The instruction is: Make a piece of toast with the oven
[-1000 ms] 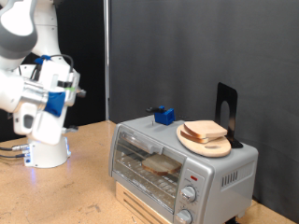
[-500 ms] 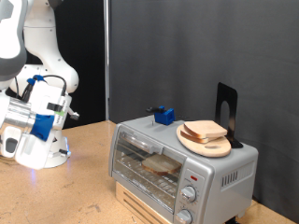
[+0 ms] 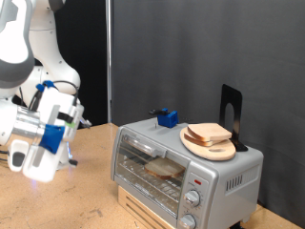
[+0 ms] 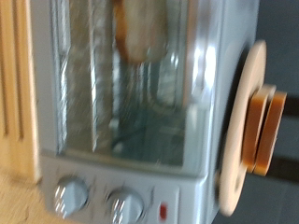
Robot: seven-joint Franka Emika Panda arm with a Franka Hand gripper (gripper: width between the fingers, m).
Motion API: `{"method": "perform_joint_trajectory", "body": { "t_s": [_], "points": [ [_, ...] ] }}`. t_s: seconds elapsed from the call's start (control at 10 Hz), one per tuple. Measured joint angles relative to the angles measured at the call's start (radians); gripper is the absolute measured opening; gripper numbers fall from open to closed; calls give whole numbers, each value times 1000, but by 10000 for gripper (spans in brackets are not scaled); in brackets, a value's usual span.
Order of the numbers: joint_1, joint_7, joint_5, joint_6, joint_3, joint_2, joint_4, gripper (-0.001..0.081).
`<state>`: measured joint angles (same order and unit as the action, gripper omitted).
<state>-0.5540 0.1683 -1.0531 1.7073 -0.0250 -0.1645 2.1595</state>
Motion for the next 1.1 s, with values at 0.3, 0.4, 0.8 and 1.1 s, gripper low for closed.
{"method": "perform_joint_trajectory", "body": {
  "t_s": [0.3,0.4,0.8,1.1],
  "points": [
    [25,1,-80,142,-32,-66,-71,808],
    [23,1,-77,132,-32,-66,-69,808],
    [27,-138,-67,88,-40,-123,-156,808],
    [66,-192,-72,190,-58,-208,-256,808]
  ]
}}
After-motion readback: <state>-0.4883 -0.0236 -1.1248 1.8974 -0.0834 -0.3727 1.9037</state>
